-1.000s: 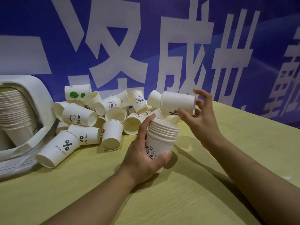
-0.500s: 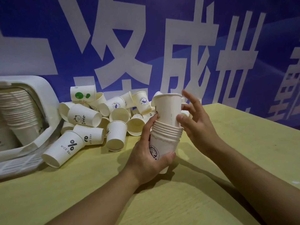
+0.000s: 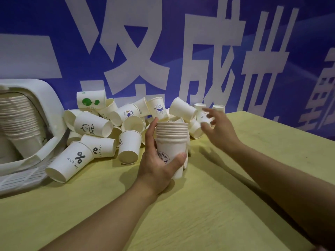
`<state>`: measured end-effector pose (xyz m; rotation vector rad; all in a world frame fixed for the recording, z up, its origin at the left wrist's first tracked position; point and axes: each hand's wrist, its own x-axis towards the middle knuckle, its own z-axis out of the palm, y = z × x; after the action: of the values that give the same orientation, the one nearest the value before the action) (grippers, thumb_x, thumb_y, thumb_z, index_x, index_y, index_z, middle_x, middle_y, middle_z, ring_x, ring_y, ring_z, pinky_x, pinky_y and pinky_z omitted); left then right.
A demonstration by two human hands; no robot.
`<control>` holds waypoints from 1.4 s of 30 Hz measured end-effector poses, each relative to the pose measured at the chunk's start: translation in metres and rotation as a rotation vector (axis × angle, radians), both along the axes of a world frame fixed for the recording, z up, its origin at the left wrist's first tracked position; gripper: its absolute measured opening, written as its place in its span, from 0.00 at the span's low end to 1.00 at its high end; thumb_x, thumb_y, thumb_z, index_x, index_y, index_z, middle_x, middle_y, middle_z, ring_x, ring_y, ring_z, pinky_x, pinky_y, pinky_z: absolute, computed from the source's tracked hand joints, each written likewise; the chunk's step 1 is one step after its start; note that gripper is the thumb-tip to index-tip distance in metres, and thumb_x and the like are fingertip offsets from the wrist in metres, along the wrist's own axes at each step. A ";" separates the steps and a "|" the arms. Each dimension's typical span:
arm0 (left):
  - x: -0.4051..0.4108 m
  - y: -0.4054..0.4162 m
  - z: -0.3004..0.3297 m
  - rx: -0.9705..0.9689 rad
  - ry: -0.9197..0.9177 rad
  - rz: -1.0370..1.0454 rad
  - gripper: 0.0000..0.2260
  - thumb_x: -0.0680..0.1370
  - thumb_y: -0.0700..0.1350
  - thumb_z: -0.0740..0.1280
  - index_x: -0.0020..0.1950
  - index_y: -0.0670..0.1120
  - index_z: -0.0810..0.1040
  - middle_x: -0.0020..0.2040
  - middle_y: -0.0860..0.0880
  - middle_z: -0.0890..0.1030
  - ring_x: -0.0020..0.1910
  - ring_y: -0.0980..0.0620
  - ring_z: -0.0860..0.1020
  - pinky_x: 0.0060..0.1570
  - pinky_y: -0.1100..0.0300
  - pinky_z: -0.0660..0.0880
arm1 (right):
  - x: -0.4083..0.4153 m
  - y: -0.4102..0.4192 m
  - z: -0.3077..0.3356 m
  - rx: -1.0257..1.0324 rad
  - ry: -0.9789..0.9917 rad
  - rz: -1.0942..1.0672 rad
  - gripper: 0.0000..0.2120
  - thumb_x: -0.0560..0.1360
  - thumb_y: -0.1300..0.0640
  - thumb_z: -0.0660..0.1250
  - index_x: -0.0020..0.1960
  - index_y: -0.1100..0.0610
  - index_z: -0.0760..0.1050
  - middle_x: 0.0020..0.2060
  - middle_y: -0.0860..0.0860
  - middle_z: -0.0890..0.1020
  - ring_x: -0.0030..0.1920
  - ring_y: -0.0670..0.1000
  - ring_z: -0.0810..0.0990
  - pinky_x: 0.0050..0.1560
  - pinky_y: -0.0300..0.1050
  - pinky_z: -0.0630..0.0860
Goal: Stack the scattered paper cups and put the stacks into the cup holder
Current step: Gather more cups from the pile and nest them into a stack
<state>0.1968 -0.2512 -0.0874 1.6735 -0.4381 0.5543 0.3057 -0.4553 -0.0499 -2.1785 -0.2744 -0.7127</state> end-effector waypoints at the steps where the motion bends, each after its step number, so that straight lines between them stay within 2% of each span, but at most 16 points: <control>1: 0.001 0.000 0.000 -0.005 0.006 -0.002 0.45 0.65 0.56 0.75 0.76 0.69 0.54 0.71 0.54 0.74 0.63 0.53 0.79 0.63 0.47 0.77 | 0.019 -0.008 0.002 -0.081 0.033 -0.096 0.24 0.78 0.55 0.68 0.72 0.47 0.69 0.63 0.50 0.73 0.58 0.51 0.74 0.58 0.47 0.75; 3: 0.003 0.000 -0.001 -0.021 0.014 -0.005 0.45 0.65 0.56 0.76 0.77 0.66 0.55 0.70 0.55 0.75 0.64 0.52 0.79 0.63 0.47 0.77 | 0.053 -0.025 0.007 -0.290 0.102 -0.240 0.27 0.78 0.54 0.68 0.75 0.47 0.64 0.71 0.54 0.68 0.68 0.58 0.68 0.66 0.55 0.70; 6: 0.006 0.001 -0.001 -0.035 0.019 -0.015 0.46 0.66 0.55 0.76 0.78 0.64 0.55 0.70 0.57 0.74 0.64 0.52 0.78 0.64 0.47 0.77 | 0.091 -0.047 0.009 -0.468 0.197 -0.353 0.32 0.78 0.54 0.68 0.78 0.47 0.58 0.77 0.55 0.61 0.75 0.61 0.60 0.69 0.60 0.66; 9: 0.008 0.001 -0.002 -0.033 0.013 -0.015 0.46 0.66 0.56 0.76 0.79 0.63 0.55 0.71 0.58 0.73 0.66 0.52 0.77 0.65 0.46 0.76 | 0.114 -0.058 0.000 -0.467 0.275 -0.386 0.30 0.78 0.54 0.68 0.77 0.50 0.60 0.77 0.56 0.60 0.75 0.63 0.60 0.70 0.62 0.65; 12: 0.010 0.002 -0.004 -0.032 0.000 -0.021 0.47 0.66 0.56 0.76 0.79 0.64 0.54 0.72 0.59 0.72 0.67 0.52 0.77 0.65 0.47 0.76 | 0.121 -0.059 -0.007 -0.422 0.222 -0.412 0.28 0.78 0.56 0.69 0.75 0.53 0.64 0.75 0.56 0.64 0.71 0.62 0.64 0.68 0.60 0.68; 14: 0.010 0.002 -0.004 -0.018 -0.010 -0.026 0.46 0.66 0.56 0.76 0.78 0.65 0.54 0.72 0.58 0.72 0.67 0.52 0.77 0.65 0.46 0.76 | 0.124 -0.059 -0.008 -0.368 0.165 -0.425 0.32 0.77 0.58 0.69 0.77 0.50 0.59 0.75 0.55 0.64 0.71 0.62 0.65 0.66 0.61 0.70; 17: 0.009 0.001 -0.005 0.001 -0.014 -0.030 0.46 0.65 0.57 0.76 0.77 0.69 0.54 0.72 0.55 0.74 0.66 0.51 0.77 0.64 0.45 0.76 | 0.130 -0.064 -0.007 -0.426 0.209 -0.425 0.34 0.78 0.58 0.68 0.78 0.46 0.55 0.77 0.55 0.60 0.74 0.63 0.60 0.68 0.64 0.67; 20: 0.009 0.001 -0.004 0.003 -0.020 -0.032 0.45 0.65 0.56 0.76 0.76 0.70 0.54 0.71 0.57 0.74 0.65 0.52 0.78 0.64 0.45 0.76 | 0.136 -0.070 -0.009 -0.462 0.214 -0.421 0.28 0.78 0.56 0.68 0.75 0.51 0.63 0.76 0.56 0.62 0.74 0.62 0.61 0.69 0.62 0.67; 24: 0.008 0.001 -0.004 -0.005 -0.019 -0.045 0.45 0.65 0.56 0.75 0.77 0.69 0.54 0.69 0.63 0.74 0.65 0.55 0.78 0.64 0.48 0.77 | 0.133 -0.067 -0.008 -0.332 0.002 -0.457 0.16 0.79 0.58 0.68 0.65 0.58 0.73 0.67 0.57 0.72 0.63 0.59 0.71 0.65 0.52 0.71; 26: 0.007 0.001 -0.003 -0.009 -0.018 -0.054 0.46 0.65 0.56 0.75 0.77 0.69 0.54 0.67 0.68 0.74 0.63 0.57 0.79 0.62 0.49 0.77 | 0.123 -0.065 -0.003 -0.300 -0.068 -0.452 0.13 0.78 0.59 0.68 0.62 0.59 0.75 0.64 0.57 0.74 0.59 0.57 0.73 0.61 0.48 0.74; 28: 0.005 0.000 -0.002 -0.013 -0.011 -0.072 0.45 0.65 0.57 0.75 0.76 0.70 0.54 0.63 0.70 0.75 0.60 0.58 0.80 0.60 0.51 0.78 | 0.106 -0.065 0.004 -0.192 -0.118 -0.436 0.11 0.78 0.58 0.69 0.59 0.59 0.75 0.65 0.55 0.74 0.59 0.56 0.73 0.57 0.42 0.71; 30: 0.003 -0.001 0.000 -0.007 0.000 -0.102 0.45 0.65 0.57 0.75 0.75 0.71 0.54 0.61 0.72 0.76 0.58 0.61 0.80 0.56 0.60 0.78 | 0.082 -0.060 0.014 0.010 -0.159 -0.410 0.12 0.77 0.57 0.70 0.58 0.57 0.74 0.63 0.54 0.73 0.60 0.54 0.73 0.56 0.40 0.70; 33: 0.000 -0.002 0.002 0.001 0.019 -0.132 0.44 0.64 0.58 0.75 0.74 0.71 0.54 0.61 0.74 0.75 0.59 0.64 0.78 0.53 0.69 0.76 | 0.038 -0.033 0.034 0.285 -0.242 -0.303 0.20 0.74 0.57 0.73 0.62 0.53 0.69 0.60 0.52 0.72 0.56 0.50 0.75 0.56 0.41 0.78; 36: 0.000 -0.001 0.001 0.028 0.028 -0.166 0.46 0.64 0.57 0.76 0.77 0.68 0.55 0.65 0.66 0.76 0.63 0.59 0.78 0.59 0.61 0.77 | -0.017 0.001 0.040 0.485 -0.226 -0.072 0.23 0.74 0.58 0.73 0.64 0.44 0.69 0.62 0.50 0.70 0.56 0.48 0.76 0.53 0.40 0.80; 38: -0.001 -0.001 0.000 0.066 0.040 -0.198 0.46 0.65 0.56 0.76 0.77 0.69 0.55 0.68 0.61 0.75 0.64 0.56 0.78 0.62 0.52 0.77 | -0.048 0.017 0.033 0.595 -0.173 0.090 0.20 0.74 0.59 0.72 0.60 0.42 0.72 0.63 0.50 0.71 0.58 0.52 0.78 0.54 0.45 0.82; 42: -0.003 -0.001 0.001 0.115 0.048 -0.223 0.46 0.65 0.55 0.76 0.76 0.72 0.54 0.68 0.61 0.73 0.62 0.58 0.78 0.59 0.57 0.78 | -0.081 0.038 0.028 0.666 -0.131 0.297 0.17 0.75 0.61 0.70 0.60 0.46 0.74 0.57 0.47 0.74 0.56 0.53 0.80 0.52 0.47 0.82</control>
<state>0.1935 -0.2525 -0.0861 1.7161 -0.6223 0.3295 0.2247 -0.4172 -0.0216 -1.4277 -0.3588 -0.6598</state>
